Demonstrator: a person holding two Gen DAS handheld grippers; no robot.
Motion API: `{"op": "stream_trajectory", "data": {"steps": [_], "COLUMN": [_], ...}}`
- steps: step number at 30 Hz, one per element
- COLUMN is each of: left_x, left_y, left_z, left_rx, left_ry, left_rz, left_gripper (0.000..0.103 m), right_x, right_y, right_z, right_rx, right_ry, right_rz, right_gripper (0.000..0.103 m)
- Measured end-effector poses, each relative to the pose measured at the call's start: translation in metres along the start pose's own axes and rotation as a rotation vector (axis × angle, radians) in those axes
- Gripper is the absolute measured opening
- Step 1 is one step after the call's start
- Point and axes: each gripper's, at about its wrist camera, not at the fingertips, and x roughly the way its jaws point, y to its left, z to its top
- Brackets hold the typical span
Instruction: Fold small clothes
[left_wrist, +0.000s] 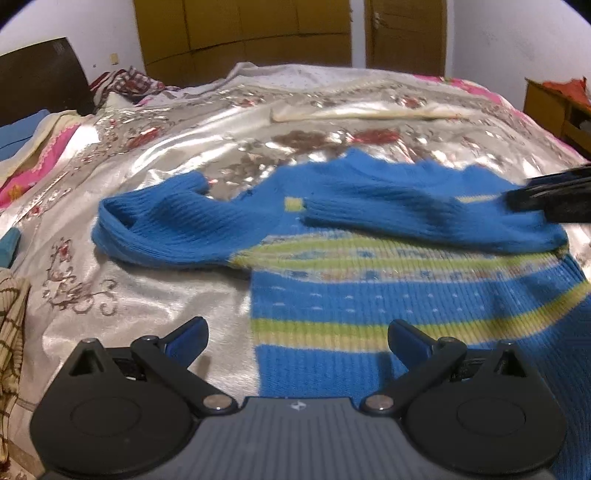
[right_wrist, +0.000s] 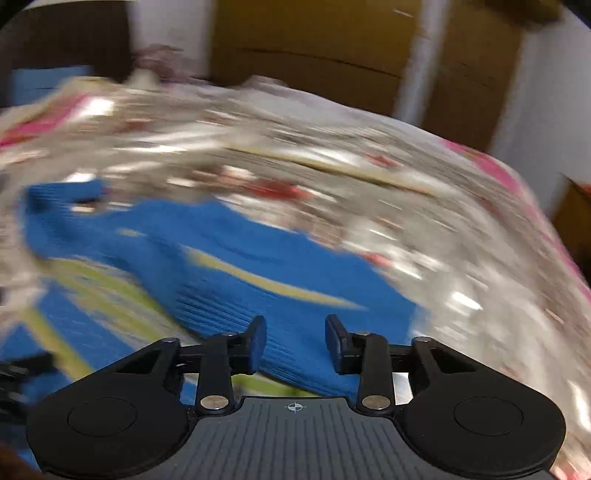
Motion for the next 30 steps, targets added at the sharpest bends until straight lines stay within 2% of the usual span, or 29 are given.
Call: {"op": "stream_trajectory", "data": {"steps": [2, 4, 7, 10, 13, 16, 23, 30], "left_x": [-0.001, 0.000, 0.005, 0.012, 0.015, 0.013, 0.007, 0.009], "left_y": [0.006, 0.012, 0.019, 0.022, 0.023, 0.025, 0.022, 0.021], "left_z": [0.001, 0.001, 0.000, -0.001, -0.002, -0.002, -0.002, -0.002], "left_rx": [-0.013, -0.028, -0.046, -0.051, -0.059, -0.068, -0.058, -0.054], "left_ry": [-0.012, -0.012, -0.003, 0.014, 0.023, 0.019, 0.002, 0.011], "left_rz": [0.012, 0.021, 0.019, 0.017, 0.015, 0.015, 0.024, 0.020], "left_gripper": [0.103, 0.103, 0.103, 0.103, 0.103, 0.103, 0.103, 0.103], "right_x": [0.018, 0.042, 0.075, 0.101, 0.100, 0.095, 0.078, 0.079], "right_y": [0.031, 0.061, 0.086, 0.097, 0.099, 0.100, 0.108, 0.106], "right_z": [0.010, 0.017, 0.023, 0.026, 0.031, 0.034, 0.035, 0.035], "right_rx": [-0.062, -0.124, -0.182, -0.213, -0.189, -0.151, -0.077, -0.049], "right_ry": [-0.017, -0.018, -0.008, 0.046, 0.071, 0.090, 0.091, 0.095], "right_rz": [0.096, 0.151, 0.185, 0.156, 0.122, 0.106, 0.149, 0.146], "right_gripper": [0.041, 0.041, 0.041, 0.036, 0.016, 0.009, 0.008, 0.009]}}
